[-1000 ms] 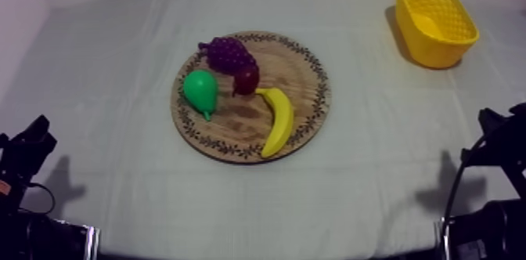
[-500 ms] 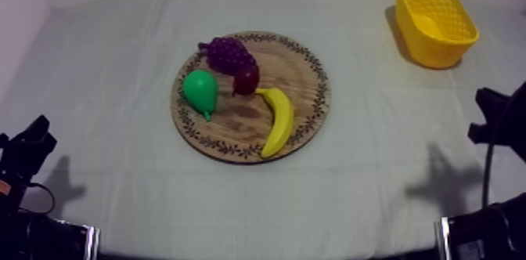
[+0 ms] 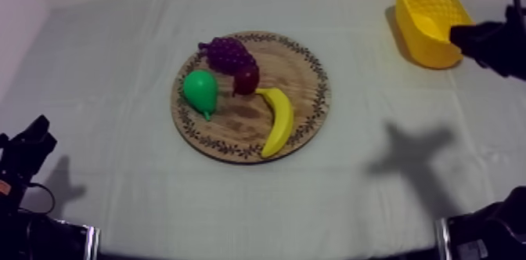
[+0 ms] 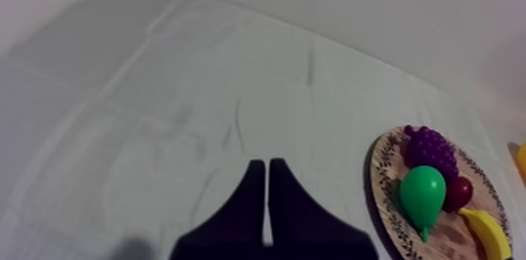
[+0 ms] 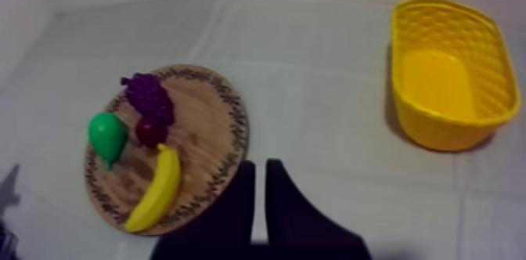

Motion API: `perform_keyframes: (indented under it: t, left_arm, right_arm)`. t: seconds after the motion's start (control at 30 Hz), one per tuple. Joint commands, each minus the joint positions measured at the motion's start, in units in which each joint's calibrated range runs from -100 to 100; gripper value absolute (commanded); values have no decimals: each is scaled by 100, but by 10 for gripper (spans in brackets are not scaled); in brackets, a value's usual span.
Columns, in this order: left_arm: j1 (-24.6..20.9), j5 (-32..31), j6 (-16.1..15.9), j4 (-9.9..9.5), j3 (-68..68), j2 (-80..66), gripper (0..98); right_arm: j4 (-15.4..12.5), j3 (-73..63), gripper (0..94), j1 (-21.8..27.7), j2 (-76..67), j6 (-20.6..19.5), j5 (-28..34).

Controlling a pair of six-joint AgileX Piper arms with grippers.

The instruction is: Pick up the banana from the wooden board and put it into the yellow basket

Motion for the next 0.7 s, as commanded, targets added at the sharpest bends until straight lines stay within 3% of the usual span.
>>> perform_keyframes:
  t: [0.0,0.17,0.27,0.67]
  left_arm:
    - [-3,2,-1,-1,3,-3,1]
    - [-3,2,-1,-1,3,-3,1]
    - [-3,2,-3,-1,3,-3,1]
    - [-3,2,-1,-1,3,-3,1]
  right_arm:
    - [61,-515,39,-335,490,-299,154]
    - [206,-1218,50,-918,1025,-687,844]
    - [153,-1543,56,-1119,1304,-783,1124]
    - [529,-1817,70,-2082,2455,-1651,1229]
